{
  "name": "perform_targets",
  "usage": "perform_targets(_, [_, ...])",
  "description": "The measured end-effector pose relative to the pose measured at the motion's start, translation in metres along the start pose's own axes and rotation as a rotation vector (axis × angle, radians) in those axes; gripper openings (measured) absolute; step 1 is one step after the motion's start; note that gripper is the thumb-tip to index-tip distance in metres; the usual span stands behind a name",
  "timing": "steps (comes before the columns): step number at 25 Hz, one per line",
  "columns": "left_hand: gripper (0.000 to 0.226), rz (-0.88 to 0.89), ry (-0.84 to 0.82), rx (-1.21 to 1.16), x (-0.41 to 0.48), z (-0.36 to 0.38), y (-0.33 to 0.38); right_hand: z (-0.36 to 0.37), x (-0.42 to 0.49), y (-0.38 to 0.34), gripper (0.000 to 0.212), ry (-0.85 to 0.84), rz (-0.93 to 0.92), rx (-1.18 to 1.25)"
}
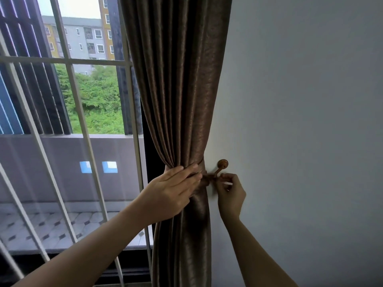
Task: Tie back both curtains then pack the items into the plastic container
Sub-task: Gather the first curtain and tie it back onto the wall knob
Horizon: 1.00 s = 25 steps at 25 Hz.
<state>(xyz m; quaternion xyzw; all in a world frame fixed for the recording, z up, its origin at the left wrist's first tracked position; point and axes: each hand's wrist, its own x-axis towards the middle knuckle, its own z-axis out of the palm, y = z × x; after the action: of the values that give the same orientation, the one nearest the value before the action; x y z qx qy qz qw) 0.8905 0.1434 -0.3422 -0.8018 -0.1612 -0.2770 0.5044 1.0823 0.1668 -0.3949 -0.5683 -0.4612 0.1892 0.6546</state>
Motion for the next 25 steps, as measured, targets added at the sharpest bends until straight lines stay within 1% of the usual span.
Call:
perform_targets(3, [0.03, -0.008, 0.018, -0.014, 0.003, 0.003, 0.001, 0.003, 0.007, 0.006, 0.013, 0.098, -0.015, -0.078])
perform_targets(6, [0.028, -0.006, 0.023, -0.042, 0.003, 0.002, 0.003, 0.0, 0.009, 0.01, 0.012, 0.181, -0.094, -0.234])
perform_targets(7, [0.026, -0.016, 0.034, -0.046, 0.003, 0.0, 0.003, -0.002, 0.011, 0.007, 0.012, 0.167, -0.092, -0.248])
perform_targets(8, [0.025, -0.052, 0.064, -0.058, 0.002, -0.003, 0.003, -0.006, 0.013, 0.002, 0.012, 0.118, -0.077, -0.238])
perform_targets(9, [0.025, -0.131, 0.107, -0.086, 0.001, -0.006, 0.006, -0.013, 0.016, -0.005, 0.011, 0.047, -0.056, -0.22])
perform_targets(10, [0.03, -0.263, 0.155, -0.134, -0.002, -0.006, 0.011, -0.022, 0.017, -0.014, 0.009, -0.016, -0.038, -0.201])
perform_targets(11, [0.038, -0.451, 0.198, -0.225, -0.006, -0.009, 0.018, -0.03, 0.017, -0.025, 0.007, -0.044, -0.027, -0.178])
perform_targets(13, [0.055, -0.902, 0.238, -0.552, -0.014, -0.016, 0.039, -0.045, 0.009, -0.042, 0.007, 0.004, -0.03, -0.112])
perform_targets(14, [0.061, -1.087, 0.223, -0.717, -0.019, -0.019, 0.051, -0.05, -0.001, -0.047, 0.008, -0.017, -0.029, -0.072])
perform_targets(15, [0.064, -1.211, 0.179, -0.842, -0.026, -0.022, 0.064, -0.052, -0.014, -0.05, 0.007, -0.112, -0.037, -0.033])
perform_targets(16, [0.064, -1.28, 0.119, -0.911, -0.034, -0.026, 0.076, -0.054, -0.03, -0.052, 0.003, -0.26, -0.056, -0.018])
perform_targets(17, [0.06, -1.309, 0.064, -0.925, -0.041, -0.029, 0.086, -0.055, -0.045, -0.051, 0.005, -0.407, -0.081, -0.035])
perform_targets(18, [0.054, -1.325, 0.03, -0.909, -0.047, -0.032, 0.093, -0.056, -0.057, -0.049, 0.01, -0.522, -0.123, -0.102])
perform_targets(19, [0.046, -1.344, 0.016, -0.891, -0.051, -0.037, 0.098, -0.056, -0.068, -0.047, 0.01, -0.592, -0.163, -0.187])
perform_targets(21, [0.032, -1.366, -0.001, -0.879, -0.055, -0.045, 0.102, -0.054, -0.086, -0.048, 0.005, -0.619, -0.219, -0.324])
perform_targets(23, [0.021, -1.321, -0.066, -0.838, -0.055, -0.052, 0.1, -0.047, -0.098, -0.052, 0.018, -0.564, -0.232, -0.388])
perform_targets(25, [0.018, -1.281, -0.143, -0.804, -0.053, -0.056, 0.098, -0.041, -0.106, -0.057, 0.024, -0.513, -0.203, -0.421])
